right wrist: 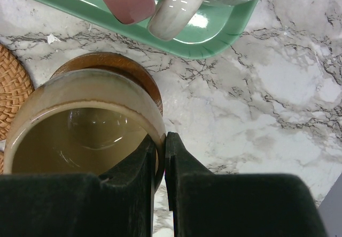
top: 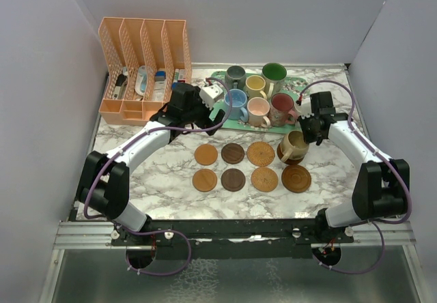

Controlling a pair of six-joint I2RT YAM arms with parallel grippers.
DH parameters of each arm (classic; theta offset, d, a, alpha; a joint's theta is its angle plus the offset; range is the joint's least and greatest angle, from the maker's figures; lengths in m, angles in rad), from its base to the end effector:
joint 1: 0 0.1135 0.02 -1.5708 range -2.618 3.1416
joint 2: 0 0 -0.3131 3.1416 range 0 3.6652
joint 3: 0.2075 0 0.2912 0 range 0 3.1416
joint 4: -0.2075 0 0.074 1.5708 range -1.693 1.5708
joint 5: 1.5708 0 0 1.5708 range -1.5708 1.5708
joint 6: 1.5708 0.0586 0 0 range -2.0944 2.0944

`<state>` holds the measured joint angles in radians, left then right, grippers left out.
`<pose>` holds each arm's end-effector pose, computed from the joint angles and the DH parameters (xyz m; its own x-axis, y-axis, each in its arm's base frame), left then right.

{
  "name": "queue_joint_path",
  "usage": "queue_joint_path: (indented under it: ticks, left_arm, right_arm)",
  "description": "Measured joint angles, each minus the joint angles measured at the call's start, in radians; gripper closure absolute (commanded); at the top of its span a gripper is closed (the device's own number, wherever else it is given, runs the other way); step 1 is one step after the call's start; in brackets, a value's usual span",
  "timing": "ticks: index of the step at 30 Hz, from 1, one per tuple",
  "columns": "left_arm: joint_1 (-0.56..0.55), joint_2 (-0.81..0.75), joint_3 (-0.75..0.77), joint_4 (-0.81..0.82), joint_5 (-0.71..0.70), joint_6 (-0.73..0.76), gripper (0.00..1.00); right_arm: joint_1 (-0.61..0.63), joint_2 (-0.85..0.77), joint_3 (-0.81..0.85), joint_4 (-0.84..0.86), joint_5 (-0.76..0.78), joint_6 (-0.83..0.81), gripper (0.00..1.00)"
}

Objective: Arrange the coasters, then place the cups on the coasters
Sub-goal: Place the cup on the coaster.

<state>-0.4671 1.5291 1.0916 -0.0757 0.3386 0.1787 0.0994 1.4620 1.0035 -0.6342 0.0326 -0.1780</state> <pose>0.3512 -0.1989 0.2965 -0.3100 0.3441 -0.8863 0.7502 0.6612 -0.0056 0.3276 0.0308 0.2347 -0.8546 -0.2631 -0.4477 -0.2393 0.9647 -0.1099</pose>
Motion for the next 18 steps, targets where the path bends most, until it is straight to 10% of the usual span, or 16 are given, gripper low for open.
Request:
queue_joint_path:
  ticks: [18]
  left_arm:
    - [-0.006,0.008,0.000,-0.001,-0.011,0.012,0.01]
  right_arm:
    - [0.000,-0.001,0.005,-0.005,0.004,-0.001,0.97]
